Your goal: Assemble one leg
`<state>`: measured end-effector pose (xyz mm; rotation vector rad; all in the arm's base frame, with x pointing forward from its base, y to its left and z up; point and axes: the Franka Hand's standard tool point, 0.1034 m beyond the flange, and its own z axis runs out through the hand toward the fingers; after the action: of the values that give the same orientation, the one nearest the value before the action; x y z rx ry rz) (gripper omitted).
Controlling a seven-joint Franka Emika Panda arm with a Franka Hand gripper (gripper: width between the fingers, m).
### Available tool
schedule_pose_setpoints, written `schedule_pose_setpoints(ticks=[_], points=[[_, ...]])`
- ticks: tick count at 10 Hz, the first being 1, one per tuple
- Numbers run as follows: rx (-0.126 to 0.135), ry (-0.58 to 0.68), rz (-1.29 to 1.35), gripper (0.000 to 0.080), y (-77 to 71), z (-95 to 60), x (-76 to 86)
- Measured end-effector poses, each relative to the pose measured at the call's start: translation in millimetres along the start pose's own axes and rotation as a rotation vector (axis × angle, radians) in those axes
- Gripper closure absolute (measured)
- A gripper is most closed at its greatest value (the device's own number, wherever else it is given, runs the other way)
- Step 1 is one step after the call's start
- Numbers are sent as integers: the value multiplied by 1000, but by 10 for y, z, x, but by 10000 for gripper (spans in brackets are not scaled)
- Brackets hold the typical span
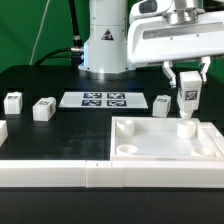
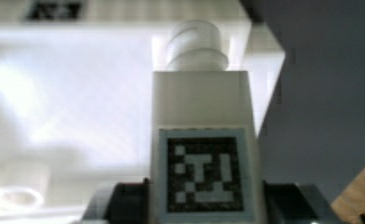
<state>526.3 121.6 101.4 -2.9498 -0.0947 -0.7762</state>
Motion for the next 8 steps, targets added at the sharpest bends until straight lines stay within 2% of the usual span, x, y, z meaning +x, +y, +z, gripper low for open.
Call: schedule_pose_setpoints(ticks=[1, 6, 7, 8], points=[[2, 2, -49, 508, -13, 36, 62], [1, 2, -46, 508, -3, 38, 50], [-1, 10, -71, 508, 39, 43, 156], [2, 6, -73, 508, 94, 94, 351]])
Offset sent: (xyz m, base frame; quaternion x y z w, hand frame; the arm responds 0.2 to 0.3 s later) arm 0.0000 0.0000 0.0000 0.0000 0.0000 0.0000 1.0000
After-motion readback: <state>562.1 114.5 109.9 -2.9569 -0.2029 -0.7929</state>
